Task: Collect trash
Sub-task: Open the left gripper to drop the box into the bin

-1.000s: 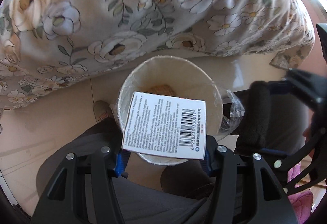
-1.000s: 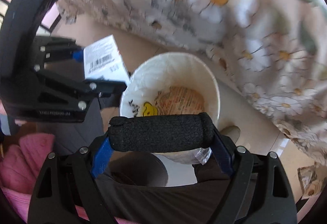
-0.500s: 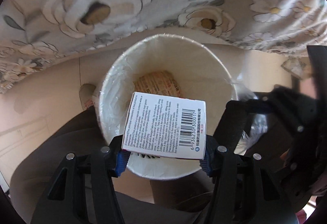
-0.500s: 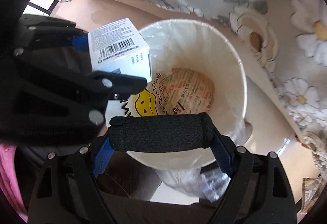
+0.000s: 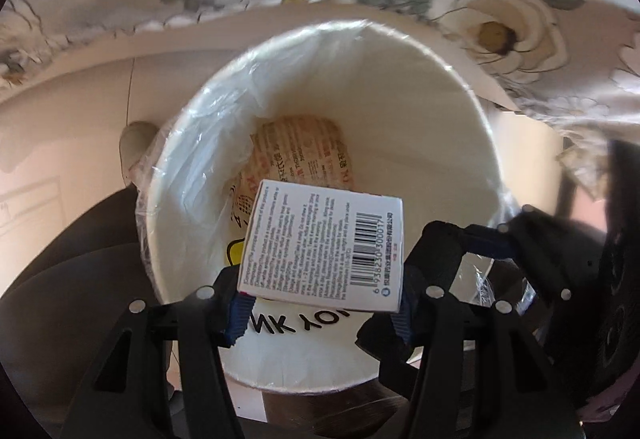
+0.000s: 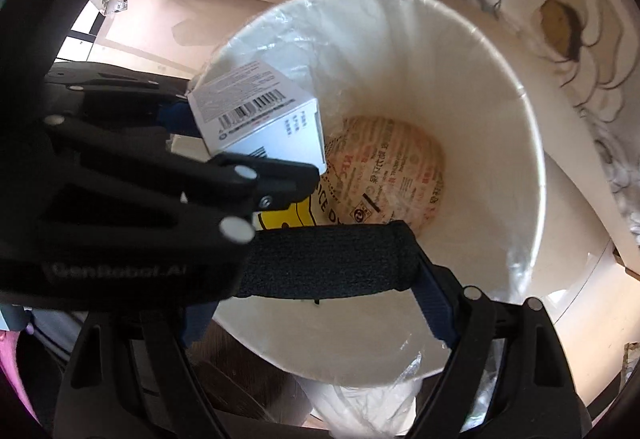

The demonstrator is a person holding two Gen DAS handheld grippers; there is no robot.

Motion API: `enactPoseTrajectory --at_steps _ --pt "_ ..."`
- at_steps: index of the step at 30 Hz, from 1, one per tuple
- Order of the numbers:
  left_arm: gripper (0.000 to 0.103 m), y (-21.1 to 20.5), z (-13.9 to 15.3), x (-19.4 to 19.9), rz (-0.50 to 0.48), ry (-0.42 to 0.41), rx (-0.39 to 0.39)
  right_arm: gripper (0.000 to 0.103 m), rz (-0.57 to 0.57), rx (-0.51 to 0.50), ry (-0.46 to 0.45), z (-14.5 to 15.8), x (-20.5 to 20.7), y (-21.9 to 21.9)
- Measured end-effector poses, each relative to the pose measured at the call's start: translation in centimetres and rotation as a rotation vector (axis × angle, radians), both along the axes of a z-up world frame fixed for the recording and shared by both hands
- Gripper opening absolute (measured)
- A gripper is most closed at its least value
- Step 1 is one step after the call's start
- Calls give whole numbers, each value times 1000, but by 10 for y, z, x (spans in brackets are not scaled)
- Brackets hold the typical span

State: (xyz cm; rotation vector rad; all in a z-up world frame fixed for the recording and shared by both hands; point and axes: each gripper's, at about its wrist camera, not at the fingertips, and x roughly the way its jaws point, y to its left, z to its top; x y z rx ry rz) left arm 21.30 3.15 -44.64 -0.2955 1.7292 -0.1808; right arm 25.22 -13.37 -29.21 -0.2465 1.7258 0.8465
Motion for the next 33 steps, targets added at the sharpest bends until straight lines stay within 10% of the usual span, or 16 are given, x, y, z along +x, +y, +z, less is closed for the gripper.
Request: enactPoseTrajectory --at_steps 21,33 --pt "73 -5 -25 5 25 50 13 84 -21 -68 27 -23 6 7" --pt "74 6 -8 0 43 -13 25 96 -13 -81 -124 2 6 4"
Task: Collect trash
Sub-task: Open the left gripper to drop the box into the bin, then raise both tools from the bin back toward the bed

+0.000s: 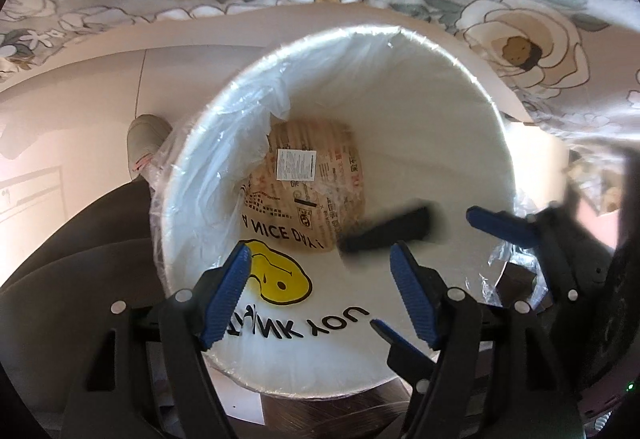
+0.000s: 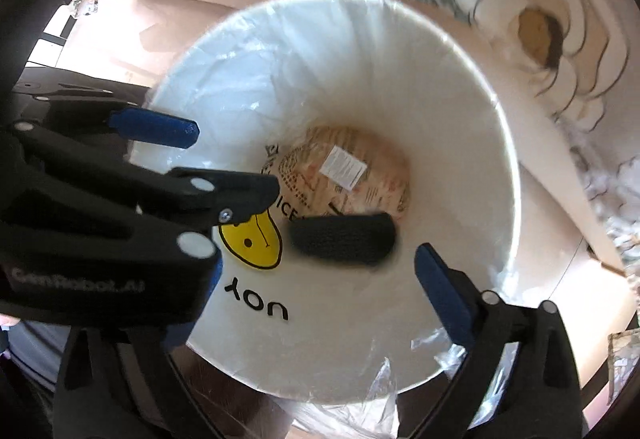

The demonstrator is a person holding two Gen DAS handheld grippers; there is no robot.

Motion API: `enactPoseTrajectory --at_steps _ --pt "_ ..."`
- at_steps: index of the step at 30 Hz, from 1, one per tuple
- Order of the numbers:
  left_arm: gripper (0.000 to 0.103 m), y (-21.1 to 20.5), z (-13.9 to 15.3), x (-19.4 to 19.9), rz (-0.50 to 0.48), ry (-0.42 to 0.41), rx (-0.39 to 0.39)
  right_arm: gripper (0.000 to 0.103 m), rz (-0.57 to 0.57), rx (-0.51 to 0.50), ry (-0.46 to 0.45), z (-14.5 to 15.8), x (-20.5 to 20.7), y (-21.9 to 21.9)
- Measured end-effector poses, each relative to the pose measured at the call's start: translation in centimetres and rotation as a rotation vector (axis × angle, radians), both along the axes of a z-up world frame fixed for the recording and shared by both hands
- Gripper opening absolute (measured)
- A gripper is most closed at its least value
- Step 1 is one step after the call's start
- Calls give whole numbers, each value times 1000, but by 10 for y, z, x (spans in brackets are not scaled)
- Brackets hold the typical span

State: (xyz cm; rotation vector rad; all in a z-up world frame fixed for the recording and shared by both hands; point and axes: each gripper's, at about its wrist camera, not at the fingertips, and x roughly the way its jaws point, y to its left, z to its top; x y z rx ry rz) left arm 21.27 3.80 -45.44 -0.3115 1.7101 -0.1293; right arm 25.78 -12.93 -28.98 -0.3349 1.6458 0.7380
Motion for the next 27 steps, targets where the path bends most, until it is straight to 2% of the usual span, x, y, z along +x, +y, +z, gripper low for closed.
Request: enactPoseTrajectory --at_steps 10,12,16,22,27 --pt "74 4 25 -1 10 -39 27 96 1 -26 -21 19 2 -3" --pt "74 8 34 -2 19 -51 27 96 -2 -25 -18 15 2 -3" --pt "74 13 60 -3 23 -100 49 96 -4 -33 -24 28 2 -4" --pt "74 16 117 -10 10 -211 88 96 -24 -6 -79 72 2 -14" --pt "74 16 175 -16 -15 -334 128 96 -11 28 -182 128 1 -25"
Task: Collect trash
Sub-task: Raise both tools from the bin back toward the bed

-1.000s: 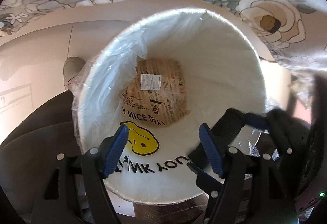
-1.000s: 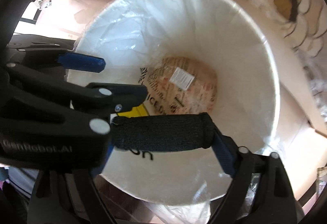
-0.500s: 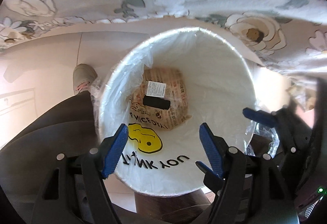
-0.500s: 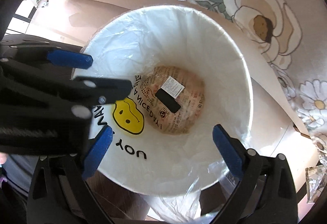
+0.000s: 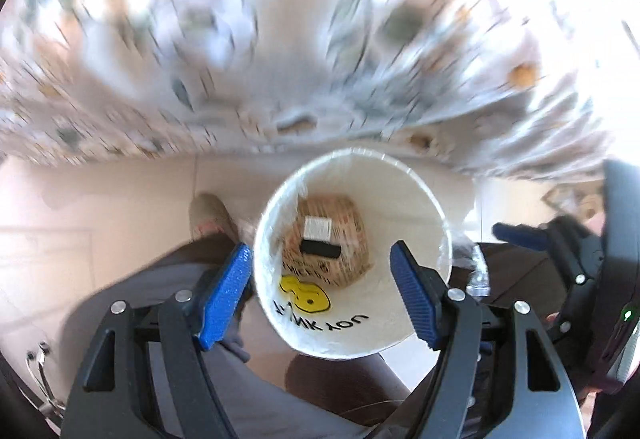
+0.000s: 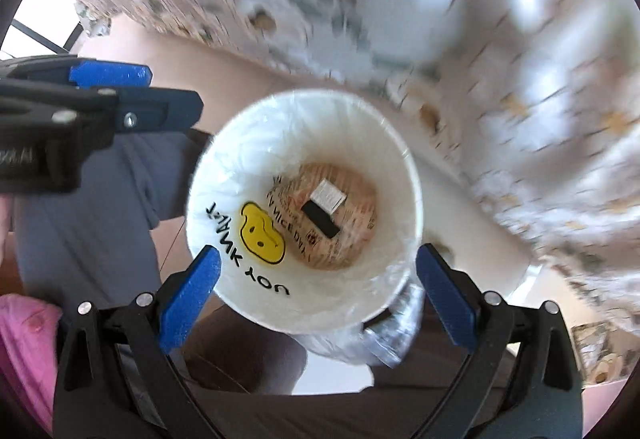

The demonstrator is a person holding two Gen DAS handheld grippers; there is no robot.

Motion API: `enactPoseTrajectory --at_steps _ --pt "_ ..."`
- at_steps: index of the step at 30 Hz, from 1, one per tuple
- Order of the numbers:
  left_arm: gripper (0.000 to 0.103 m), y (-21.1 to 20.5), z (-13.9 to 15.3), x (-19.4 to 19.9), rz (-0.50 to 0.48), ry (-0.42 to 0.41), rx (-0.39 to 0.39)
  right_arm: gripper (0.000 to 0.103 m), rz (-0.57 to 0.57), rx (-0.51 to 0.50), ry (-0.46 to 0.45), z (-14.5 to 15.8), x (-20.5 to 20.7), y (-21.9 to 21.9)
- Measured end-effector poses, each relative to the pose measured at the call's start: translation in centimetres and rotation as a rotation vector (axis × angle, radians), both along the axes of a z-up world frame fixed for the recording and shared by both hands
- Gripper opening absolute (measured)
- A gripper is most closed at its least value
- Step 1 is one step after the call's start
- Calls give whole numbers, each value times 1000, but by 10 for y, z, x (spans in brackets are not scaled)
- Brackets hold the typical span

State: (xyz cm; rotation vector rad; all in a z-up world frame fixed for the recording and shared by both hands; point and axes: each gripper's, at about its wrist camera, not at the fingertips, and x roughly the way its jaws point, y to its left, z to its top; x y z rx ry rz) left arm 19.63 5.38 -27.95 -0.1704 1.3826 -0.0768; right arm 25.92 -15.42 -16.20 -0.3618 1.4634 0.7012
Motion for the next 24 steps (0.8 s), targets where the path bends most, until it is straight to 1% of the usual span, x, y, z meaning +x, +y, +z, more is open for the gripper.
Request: enactPoseTrajectory --at_steps 3,7,9,13,19,22,24 --pt "74 -1 35 -1 -24 -64 20 96 7 14 -65 35 3 -6" --pt "75 -4 79 -1 -74 -152 73 96 14 42 -164 89 9 -15" --pt "80 -6 101 0 -100 -195 96 96 23 40 -212 116 13 -19" --pt "81 -6 140 3 -147 -271 139 96 24 48 -304 165 26 -24" --pt "82 -4 185 18 -201 -353 202 96 -24 36 -417 236 57 -27" --pt "83 -4 201 29 -229 -384 231 96 -65 53 -443 267 79 -25" --pt "83 -8 209 36 -252 -397 241 96 -95 59 -454 281 94 -20"
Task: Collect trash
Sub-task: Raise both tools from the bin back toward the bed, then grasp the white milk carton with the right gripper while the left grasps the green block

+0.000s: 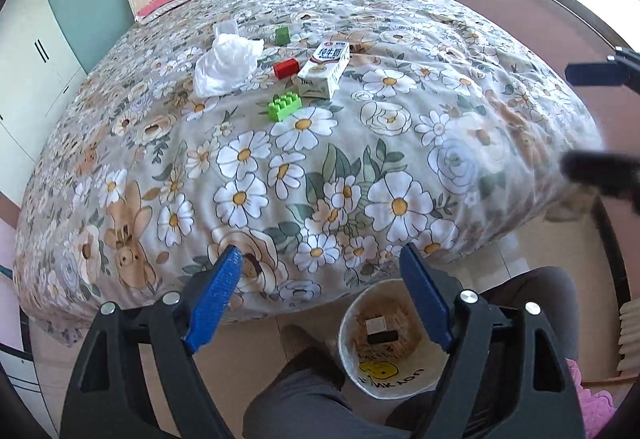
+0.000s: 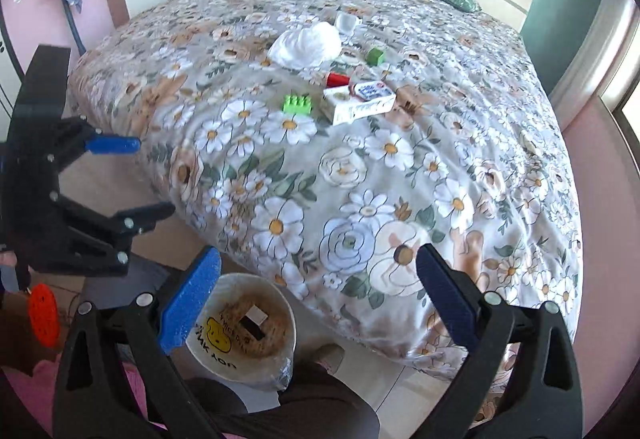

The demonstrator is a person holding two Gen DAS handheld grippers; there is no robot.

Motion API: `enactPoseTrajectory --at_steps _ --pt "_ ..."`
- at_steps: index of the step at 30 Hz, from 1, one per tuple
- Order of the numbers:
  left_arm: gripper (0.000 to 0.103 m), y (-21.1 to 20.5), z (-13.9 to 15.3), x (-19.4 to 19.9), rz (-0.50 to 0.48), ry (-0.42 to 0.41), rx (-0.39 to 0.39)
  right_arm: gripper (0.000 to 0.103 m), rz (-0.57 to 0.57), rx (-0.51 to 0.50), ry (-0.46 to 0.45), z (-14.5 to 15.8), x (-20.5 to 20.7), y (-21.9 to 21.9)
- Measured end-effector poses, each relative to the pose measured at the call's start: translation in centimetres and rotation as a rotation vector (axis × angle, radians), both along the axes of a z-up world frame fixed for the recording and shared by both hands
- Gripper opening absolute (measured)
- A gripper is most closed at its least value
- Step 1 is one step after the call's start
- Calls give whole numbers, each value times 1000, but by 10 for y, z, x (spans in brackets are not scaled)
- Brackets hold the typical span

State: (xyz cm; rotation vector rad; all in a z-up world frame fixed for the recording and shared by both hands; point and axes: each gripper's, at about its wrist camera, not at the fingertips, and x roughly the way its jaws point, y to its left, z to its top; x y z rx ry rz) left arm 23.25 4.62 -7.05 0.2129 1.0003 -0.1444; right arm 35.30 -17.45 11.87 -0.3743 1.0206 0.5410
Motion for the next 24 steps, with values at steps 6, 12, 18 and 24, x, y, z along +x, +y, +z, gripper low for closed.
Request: enactPoseTrajectory --at_steps 6,12,18,24 --pt "83 -2 13 26 -67 -33 21 96 -98 35 2 33 52 12" --pt "83 2 6 66 -105 -20 38 96 -204 77 92 24 109 27" --pt "83 15 -9 111 -112 7 17 96 -307 111 172 -3 165 48" --pt "83 19 -28 148 -153 17 -20 96 -359 103 239 -44 211 74"
